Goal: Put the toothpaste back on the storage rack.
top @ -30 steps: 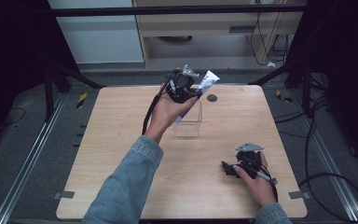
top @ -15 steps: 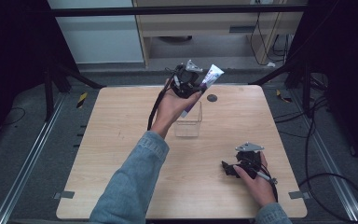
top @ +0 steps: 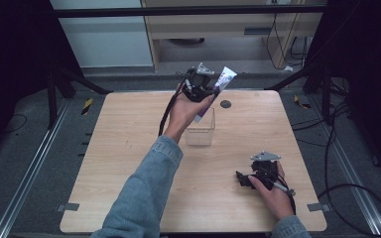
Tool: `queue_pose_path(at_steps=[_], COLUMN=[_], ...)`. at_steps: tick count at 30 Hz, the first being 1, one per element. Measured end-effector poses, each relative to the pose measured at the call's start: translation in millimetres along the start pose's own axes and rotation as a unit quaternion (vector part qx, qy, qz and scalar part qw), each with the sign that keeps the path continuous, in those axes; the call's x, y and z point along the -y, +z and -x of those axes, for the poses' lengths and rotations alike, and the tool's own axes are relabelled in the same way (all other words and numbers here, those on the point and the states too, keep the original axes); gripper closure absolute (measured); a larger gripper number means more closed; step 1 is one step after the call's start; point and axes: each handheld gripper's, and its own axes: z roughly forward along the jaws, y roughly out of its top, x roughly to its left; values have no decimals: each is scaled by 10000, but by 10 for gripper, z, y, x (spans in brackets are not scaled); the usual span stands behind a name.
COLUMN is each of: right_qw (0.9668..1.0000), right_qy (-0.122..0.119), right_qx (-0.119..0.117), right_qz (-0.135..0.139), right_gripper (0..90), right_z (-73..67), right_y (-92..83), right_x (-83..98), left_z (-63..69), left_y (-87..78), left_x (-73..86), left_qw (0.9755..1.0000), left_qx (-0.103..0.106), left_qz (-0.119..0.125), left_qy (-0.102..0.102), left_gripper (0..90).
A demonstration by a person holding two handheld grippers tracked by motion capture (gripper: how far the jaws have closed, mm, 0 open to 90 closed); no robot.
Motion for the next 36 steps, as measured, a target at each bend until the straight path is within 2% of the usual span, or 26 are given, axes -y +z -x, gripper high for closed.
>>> queue_pose_path(at_steps=[8, 15, 24, 29, 32, 36], right_qw=[10000, 10000, 10000, 10000, 10000, 10000], right_qy=[2, -15, -12, -17, -15, -29], right_qx=[-1, -13, -16, -20, -21, -17], right_qz=[-2, -16, -4, -4, -6, 3], right_gripper=[4, 4, 4, 4, 4, 4], right_z=[0, 3, 3, 4, 4, 6], right_y=[0, 0, 1, 1, 1, 2], right_x=[0, -1, -1, -2, -2, -2], left_z=[-10, -6, -71, -83, -67, -83], left_y=[60, 81, 69, 141, 184, 220], left_x=[20, 76, 160, 217, 227, 261], left_qw=[9999, 9999, 9993, 9995, 9998, 9998], left_qx=[61, -37, 48, 61, -12, -3], left_qz=[137, 164, 352, 290, 186, 185], left_qy=[-31, 13, -104, -125, -14, -51], left_gripper=[775, 775, 775, 774, 774, 774])
